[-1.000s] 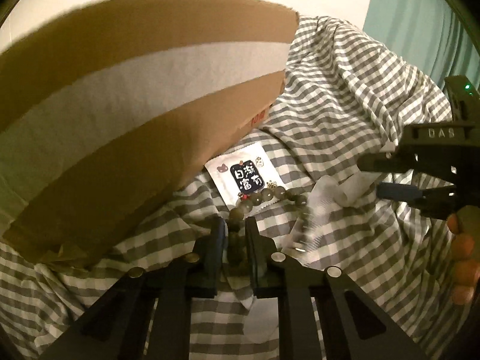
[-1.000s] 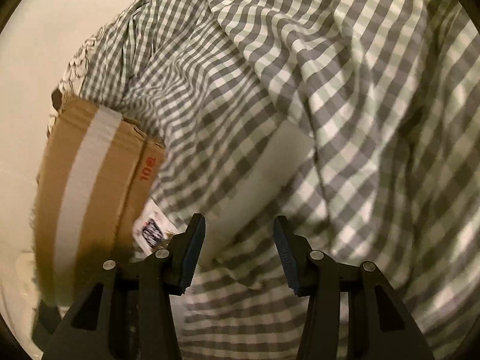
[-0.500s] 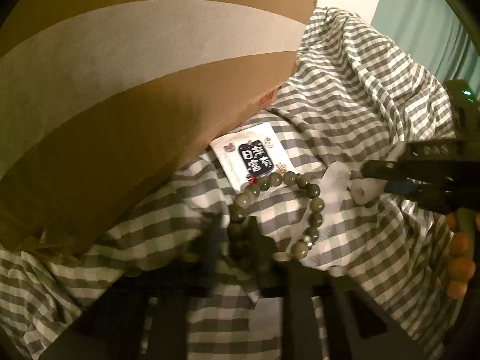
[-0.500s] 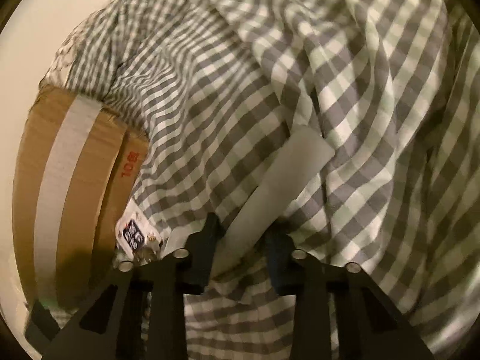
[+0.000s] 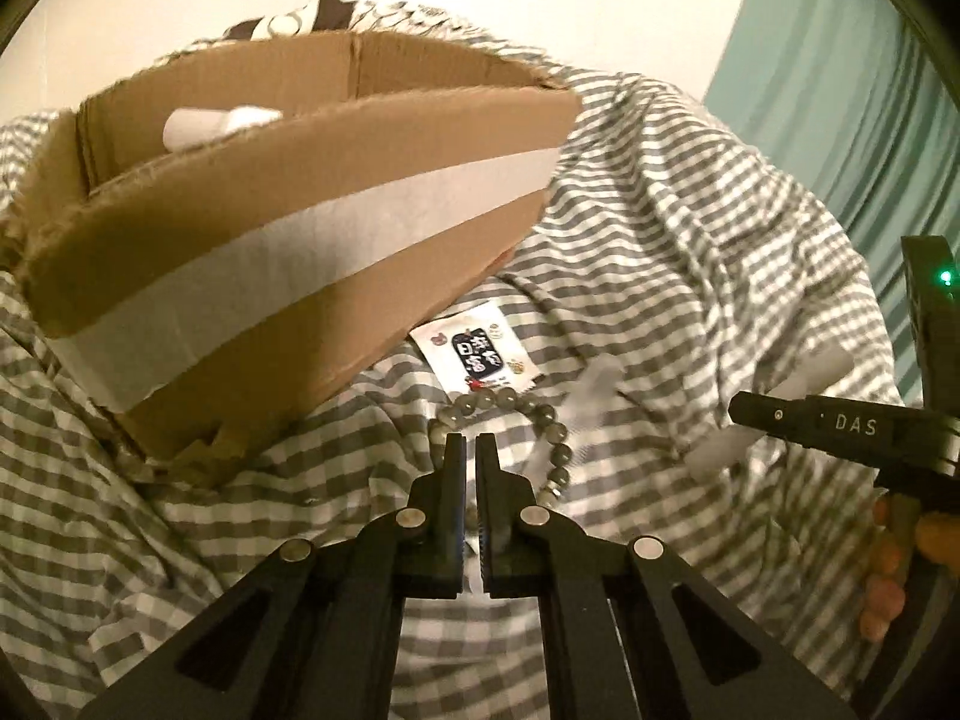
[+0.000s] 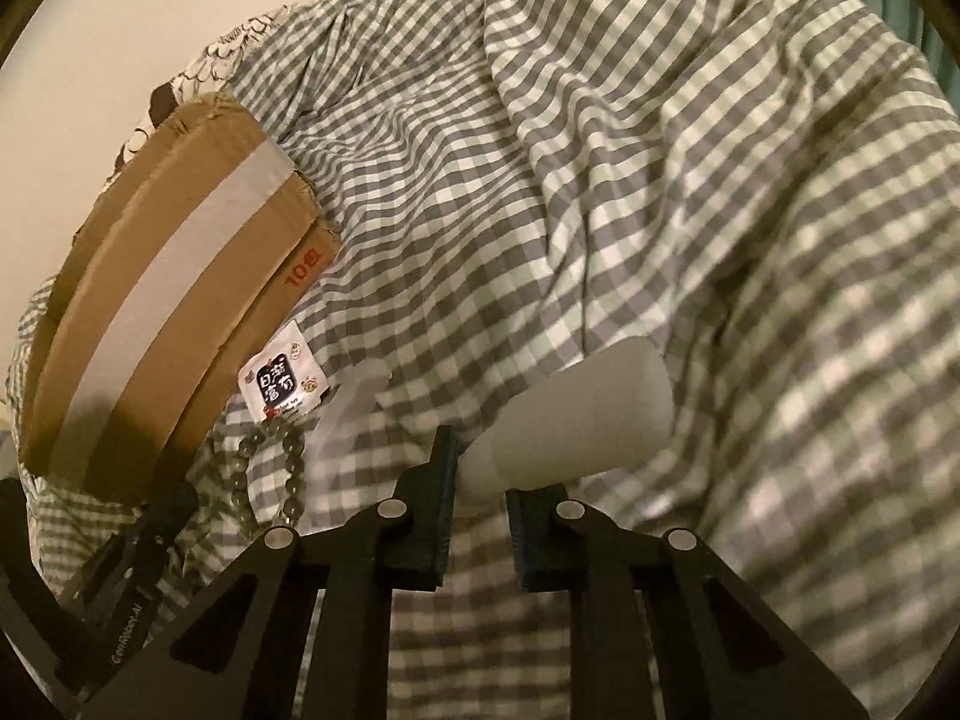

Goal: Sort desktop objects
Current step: 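Grasp the bead bracelet with left tool while right tool grasps white translucent pad, then carry bracelet and white pad into the cardboard box and release both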

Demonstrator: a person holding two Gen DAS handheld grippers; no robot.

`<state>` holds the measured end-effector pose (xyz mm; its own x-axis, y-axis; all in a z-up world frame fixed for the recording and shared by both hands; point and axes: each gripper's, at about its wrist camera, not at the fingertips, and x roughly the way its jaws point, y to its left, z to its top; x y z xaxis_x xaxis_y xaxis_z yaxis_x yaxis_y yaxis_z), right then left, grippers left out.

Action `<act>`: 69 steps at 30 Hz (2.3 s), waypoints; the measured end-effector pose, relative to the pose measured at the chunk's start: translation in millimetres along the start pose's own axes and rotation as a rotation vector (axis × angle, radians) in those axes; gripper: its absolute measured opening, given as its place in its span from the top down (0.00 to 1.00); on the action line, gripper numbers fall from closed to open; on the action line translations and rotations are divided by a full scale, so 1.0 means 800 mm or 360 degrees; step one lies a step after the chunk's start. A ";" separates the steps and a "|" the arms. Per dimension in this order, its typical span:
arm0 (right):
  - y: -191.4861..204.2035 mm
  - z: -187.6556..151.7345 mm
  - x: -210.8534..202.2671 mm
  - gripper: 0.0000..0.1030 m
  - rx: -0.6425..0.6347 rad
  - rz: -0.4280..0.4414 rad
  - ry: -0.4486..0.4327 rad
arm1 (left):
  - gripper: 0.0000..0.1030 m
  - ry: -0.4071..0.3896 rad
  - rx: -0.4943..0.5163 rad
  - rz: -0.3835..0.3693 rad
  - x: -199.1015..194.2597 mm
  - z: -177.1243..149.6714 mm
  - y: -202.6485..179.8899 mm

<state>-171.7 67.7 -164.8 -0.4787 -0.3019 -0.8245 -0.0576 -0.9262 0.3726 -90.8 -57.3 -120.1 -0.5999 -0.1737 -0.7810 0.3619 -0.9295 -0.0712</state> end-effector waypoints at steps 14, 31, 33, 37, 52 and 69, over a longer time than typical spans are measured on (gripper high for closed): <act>-0.008 -0.009 0.005 0.86 0.0030 0.0009 0.0016 | 0.67 0.0214 -0.0189 -0.0010 0.051 -0.021 0.019; -0.003 -0.005 0.007 0.86 -0.0043 -0.0045 0.0007 | 0.88 0.0316 -0.0287 -0.0053 0.036 -0.034 0.041; -0.002 -0.006 0.002 0.86 -0.0054 -0.0065 -0.0007 | 0.88 0.0348 -0.0266 -0.0019 0.031 -0.042 0.045; 0.000 -0.011 -0.008 0.86 -0.0072 -0.0095 -0.0027 | 0.88 0.0394 -0.0240 0.0001 0.022 -0.055 0.046; 0.008 -0.018 -0.033 0.86 -0.0119 -0.0122 -0.0084 | 0.95 0.0211 -0.0098 -0.0032 -0.009 -0.032 0.028; -0.001 -0.017 -0.005 0.86 -0.0074 -0.0091 0.0010 | 0.89 0.0254 0.0024 0.0074 0.048 -0.044 0.040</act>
<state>-158.2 67.0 -167.7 -0.4702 -0.2494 -0.8466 -0.0439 -0.9514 0.3047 -77.1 -82.2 -174.0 -0.4615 -0.1641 -0.8718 0.3752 -0.9266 -0.0242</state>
